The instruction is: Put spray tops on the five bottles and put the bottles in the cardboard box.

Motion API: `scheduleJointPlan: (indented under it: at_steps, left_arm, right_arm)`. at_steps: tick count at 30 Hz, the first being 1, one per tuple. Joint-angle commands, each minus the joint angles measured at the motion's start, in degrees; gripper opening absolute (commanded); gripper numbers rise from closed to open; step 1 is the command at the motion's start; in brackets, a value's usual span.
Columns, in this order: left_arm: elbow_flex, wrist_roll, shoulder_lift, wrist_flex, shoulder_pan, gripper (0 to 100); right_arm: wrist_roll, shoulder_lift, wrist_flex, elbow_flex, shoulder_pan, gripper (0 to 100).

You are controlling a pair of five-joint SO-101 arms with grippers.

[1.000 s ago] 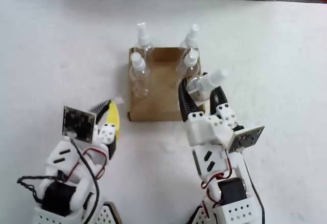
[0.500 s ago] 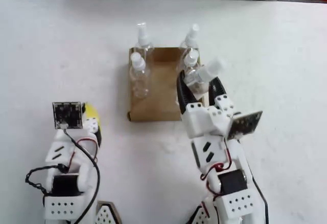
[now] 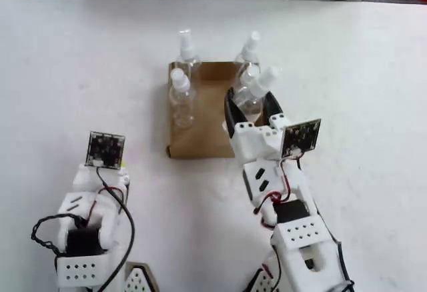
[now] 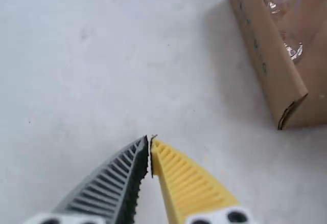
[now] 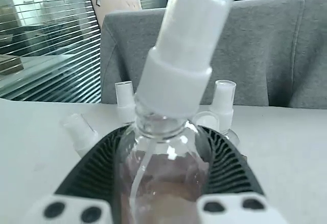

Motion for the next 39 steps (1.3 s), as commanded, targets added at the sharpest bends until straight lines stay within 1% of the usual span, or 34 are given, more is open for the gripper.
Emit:
scheduleJointPlan:
  at_steps: [1,6,10,16,23,32,39]
  left_arm:
    - [-0.09,-0.79,-0.31,0.26,-0.48,2]
    - [-0.09,-0.70,-0.31,0.18,-0.22,2]
    - [-0.09,-0.97,-0.31,0.18,1.63,2]
    - [-0.09,-0.97,-0.31,0.18,1.71,2]
    - [-0.09,-0.97,-0.31,0.18,1.71,2]
    - [-0.09,-1.05,-0.31,0.18,1.63,2]
    - [-0.09,-1.05,-0.31,0.18,1.63,2]
  right_arm:
    - [0.79,5.58,-7.08,-3.52,2.59,1.5]
    - [0.70,11.38,-11.47,-3.52,3.74,1.5]
    - [0.62,15.78,-14.81,-3.69,3.47,1.5]
    - [0.79,22.29,-20.97,-3.78,3.74,1.5]
    - [0.88,27.47,-24.84,-3.87,3.65,1.5]
    - [0.88,36.79,-25.27,-8.26,3.82,1.5]
    - [0.88,40.57,-25.36,-9.76,5.23,1.5]
